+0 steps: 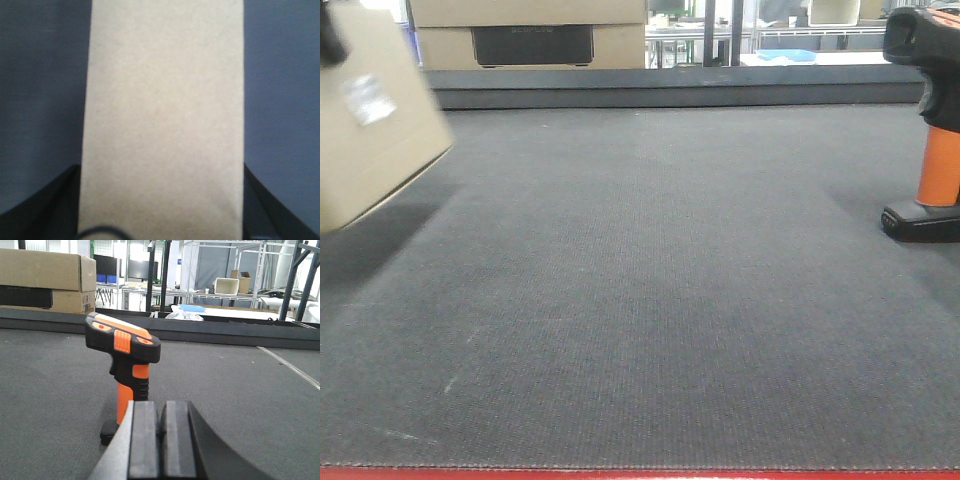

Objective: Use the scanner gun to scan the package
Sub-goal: 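Lift the box with the left gripper, tilting it up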

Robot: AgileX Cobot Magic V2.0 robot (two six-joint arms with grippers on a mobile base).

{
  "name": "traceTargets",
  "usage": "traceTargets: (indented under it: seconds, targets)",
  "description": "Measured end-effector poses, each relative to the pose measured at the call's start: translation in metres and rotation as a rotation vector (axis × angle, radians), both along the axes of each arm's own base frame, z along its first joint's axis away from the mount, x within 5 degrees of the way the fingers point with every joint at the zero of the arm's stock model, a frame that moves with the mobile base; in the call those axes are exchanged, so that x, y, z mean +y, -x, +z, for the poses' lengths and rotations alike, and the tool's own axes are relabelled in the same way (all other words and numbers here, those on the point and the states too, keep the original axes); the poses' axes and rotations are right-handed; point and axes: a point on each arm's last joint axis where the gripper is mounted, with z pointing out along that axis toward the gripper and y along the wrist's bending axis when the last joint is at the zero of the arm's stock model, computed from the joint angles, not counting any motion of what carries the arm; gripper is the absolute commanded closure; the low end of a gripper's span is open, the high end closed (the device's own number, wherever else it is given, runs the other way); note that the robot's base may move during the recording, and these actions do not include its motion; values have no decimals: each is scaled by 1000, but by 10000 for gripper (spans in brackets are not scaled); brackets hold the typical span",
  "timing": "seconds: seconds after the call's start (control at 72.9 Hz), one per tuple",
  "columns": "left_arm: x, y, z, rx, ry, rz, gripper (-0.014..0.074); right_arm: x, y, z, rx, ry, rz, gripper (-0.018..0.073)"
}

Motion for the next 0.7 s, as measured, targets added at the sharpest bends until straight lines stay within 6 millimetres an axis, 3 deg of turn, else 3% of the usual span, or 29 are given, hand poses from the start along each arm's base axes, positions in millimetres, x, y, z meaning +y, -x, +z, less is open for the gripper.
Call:
traceTargets:
  seconds: [0.233, 0.398, 0.7]
  targets:
    - [-76, 6, 9, -99, 182, -77, 708, 0, 0, 0, 0, 0, 0, 728]
    - [-118, 14, -4, -148, 273, -95, 708, 0, 0, 0, 0, 0, 0, 728]
    - [-130, 23, -43, -115, 364, -24, 708, 0, 0, 0, 0, 0, 0, 728]
